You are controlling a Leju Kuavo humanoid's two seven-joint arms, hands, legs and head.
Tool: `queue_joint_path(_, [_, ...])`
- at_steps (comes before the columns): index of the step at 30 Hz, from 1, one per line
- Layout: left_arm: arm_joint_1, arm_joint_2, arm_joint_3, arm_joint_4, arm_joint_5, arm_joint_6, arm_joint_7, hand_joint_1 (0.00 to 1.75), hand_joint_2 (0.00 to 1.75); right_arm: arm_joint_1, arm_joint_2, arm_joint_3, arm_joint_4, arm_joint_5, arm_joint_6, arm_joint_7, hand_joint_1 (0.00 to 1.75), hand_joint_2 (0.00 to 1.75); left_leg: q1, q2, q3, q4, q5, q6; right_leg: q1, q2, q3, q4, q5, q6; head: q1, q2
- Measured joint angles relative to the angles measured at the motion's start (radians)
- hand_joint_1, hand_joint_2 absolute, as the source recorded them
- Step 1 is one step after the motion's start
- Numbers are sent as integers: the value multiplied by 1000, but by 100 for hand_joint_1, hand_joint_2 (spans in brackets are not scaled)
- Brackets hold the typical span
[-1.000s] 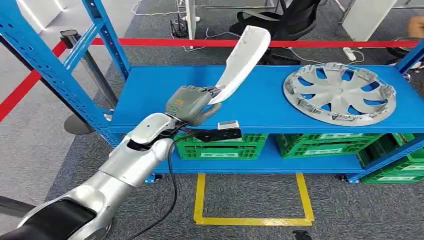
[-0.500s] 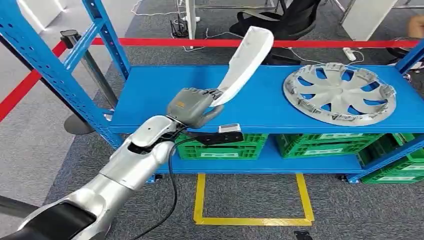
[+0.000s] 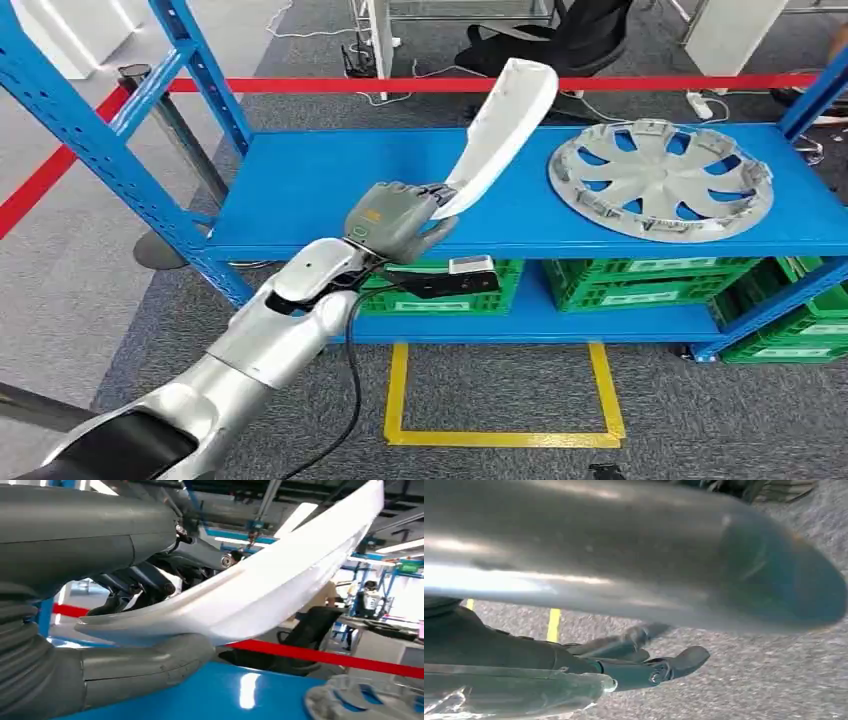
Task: Take the parts from the cabinet and place them on the table.
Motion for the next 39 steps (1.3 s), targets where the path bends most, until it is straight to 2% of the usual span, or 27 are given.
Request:
queue_joint_path(3, [2, 1, -4, 0, 0, 0, 0, 175, 175, 1, -1, -2, 0, 0, 0, 0, 0, 0, 8, 1, -6, -4, 4, -11, 6, 0, -16, 10, 15, -26, -3, 0])
queue_joint_path(5, [1, 1, -6, -2, 0, 1, 0, 175, 175, -1, -2, -6, -1, 0, 0, 0, 0, 0, 3, 4, -47, 98, -96, -7, 11, -1, -34, 8, 29, -49, -7, 0])
queue_joint_path(7, [3, 2, -7, -2, 0, 2, 0, 175, 175, 0, -2, -8, -1, 0, 0, 0, 0, 0, 0, 4, -107, 275, -191, -3, 18, -3, -56, 8, 45, -56, -10, 0])
queue_joint_path(9, [7, 3, -8, -2, 0, 2, 0, 175, 175, 1, -3, -10, -1, 0, 0, 0, 0, 0, -6, 4, -104, 330, -217, 8, 25, -5, -79, 8, 62, -57, -10, 0])
queue_joint_path(10, [7, 4, -8, -2, 0, 2, 0, 175, 175, 1, -3, -10, -1, 0, 0, 0, 0, 0, -9, 4, -72, 294, -203, 16, 27, -5, -90, 8, 72, -58, -10, 0])
queue_joint_path(12, [3, 3, -8, -3, 0, 2, 0, 175, 175, 0, -3, -10, -2, -1, 0, 0, 0, 0, -18, 4, 51, 126, -161, 34, 29, -4, -111, 8, 91, -55, -10, 0])
queue_joint_path(13, [1, 2, -8, -7, 0, 2, 0, 175, 175, -1, -3, -11, -2, -2, 0, 0, 0, 0, -23, 4, 112, 51, -162, 41, 27, -5, -114, 10, 99, -52, -10, 0])
queue_joint_path(14, [0, -1, -10, -11, 0, 2, 0, 175, 175, 0, -3, -11, -2, -3, 0, -1, 0, 0, -28, 6, 117, 20, -168, 32, 34, -4, -124, 12, 105, -45, -9, 0])
queue_joint_path(15, [-1, -3, -11, -11, 0, 3, 0, 175, 175, 1, -3, -12, -2, -3, 0, -1, 0, 0, -31, 5, 110, 22, -157, 29, 29, -8, -124, 4, 116, -39, -10, 0])
queue_joint_path(17, [3, -3, -12, -11, 0, 2, 0, 175, 175, 2, -3, -12, -2, -3, 2, -1, 0, 0, -42, 3, 104, 20, -140, 44, 20, -11, -122, -12, 137, -23, -10, 0])
queue_joint_path(18, [2, -3, -13, -11, 0, 1, 0, 175, 175, 3, -2, -13, -2, -3, 3, -1, 0, 0, -35, 4, 98, 10, -123, 53, 18, -11, -129, -14, 142, -18, -10, 0])
queue_joint_path(19, [0, -5, -15, -11, 0, 1, 0, 175, 175, 4, -2, -13, -2, -3, 3, -1, 0, 0, -34, 7, 88, 8, -111, 56, 18, -13, -141, -2, 109, -18, -10, 0])
queue_joint_path(20, [-1, -6, -17, -11, 0, 1, 0, 175, 175, 6, -2, -13, -2, -4, 3, -1, 0, 0, -32, 7, 77, 7, -101, 64, 21, -15, -154, 45, 49, -17, -3, 0])
queue_joint_path(22, [0, -5, -21, -11, -1, 1, 0, 175, 175, 4, -2, -13, -2, -4, 3, -1, 0, 0, -32, 8, 54, 7, -81, 68, 22, -16, -188, 203, -64, -10, 2, 0])
queue_joint_path(23, [1, -5, -21, -11, -2, 1, 0, 175, 175, 3, -3, -13, -2, -3, 3, -1, 0, 0, -32, 9, 40, 8, -70, 67, 22, -16, -199, 272, -92, -8, 3, 0])
queue_joint_path(24, [3, -5, -22, -11, -2, 1, 0, 175, 175, 4, -3, -13, -2, -3, 3, -1, 0, 0, -32, 10, 26, 8, -59, 66, 23, -16, -194, 302, -92, -7, 2, 0])
queue_joint_path(25, [3, -5, -22, -11, -2, 1, 0, 175, 175, 4, -4, -13, -2, -3, 3, -1, 0, 0, -32, 10, 11, 8, -48, 64, 23, -16, -171, 294, -72, -6, 3, 0])
queue_joint_path(27, [3, -4, -22, -11, -2, 1, 0, 175, 175, 2, -6, -13, -2, -3, 2, -1, 0, 0, -28, 9, -20, 9, -24, 57, 22, -18, -60, 164, -11, -5, 3, 0])
queue_joint_path(29, [2, -3, -22, -11, -2, 2, 0, 175, 175, -7, -6, -13, -2, -2, 3, -1, 0, 0, -33, 8, -37, 15, -7, 43, 26, -19, 60, -8, -63, -4, 3, 0])
queue_joint_path(30, [2, -3, -22, -11, -2, 2, 1, 175, 175, -7, -6, -13, -2, -2, 3, -2, 0, 0, -32, 9, -32, 13, 2, 38, 29, -11, 45, 6, -51, -21, -4, 0])
queue_joint_path(32, [-3, -3, -24, -11, -4, 2, 1, 175, 175, -8, -6, -13, -2, -1, 3, -3, 0, 0, -29, 8, -32, 9, 18, 30, 33, -11, 40, 4, -47, -34, -5, 0])
queue_joint_path(33, [-2, -3, -25, -10, -5, 2, 0, 175, 175, -7, -6, -14, -2, 0, 3, -3, 0, 0, -28, 8, -36, 6, 26, 22, 31, -12, 32, -1, -34, -48, -5, 0])
queue_joint_path(34, [-2, -2, -25, -11, -5, 2, 1, 175, 175, -9, -6, -14, -2, 0, 3, -3, 0, 0, -26, 8, -45, 14, -3, 16, 29, -15, 25, -2, -21, -56, -5, 0])
queue_joint_path(35, [-3, -1, -25, -11, -5, 2, 1, 175, 175, -11, -6, -14, -2, 0, 3, -3, 0, 0, -26, 8, -58, 51, -59, 11, 29, -15, 14, -2, -9, -64, -6, 0])
queue_joint_path(37, [-3, 0, -26, -11, -5, 2, 1, 175, 175, -11, -6, -14, -2, 1, 3, -4, 0, 0, -25, 8, -101, 200, -169, 5, 29, -15, -13, -2, 12, -68, -8, 0])
queue_joint_path(38, [-1, 1, -26, -11, -5, 2, 1, 175, 175, -9, -6, -14, -2, 1, 3, -4, 0, 0, -25, 8, -122, 283, -204, 3, 29, -16, -29, -2, 24, -68, -9, 0])
queue_joint_path(39, [1, 3, -27, -10, -5, 2, 1, 175, 175, -9, -6, -14, -2, 1, 3, -4, 0, 0, -25, 8, -126, 326, -207, 3, 29, -16, -43, -2, 34, -66, -9, 0])
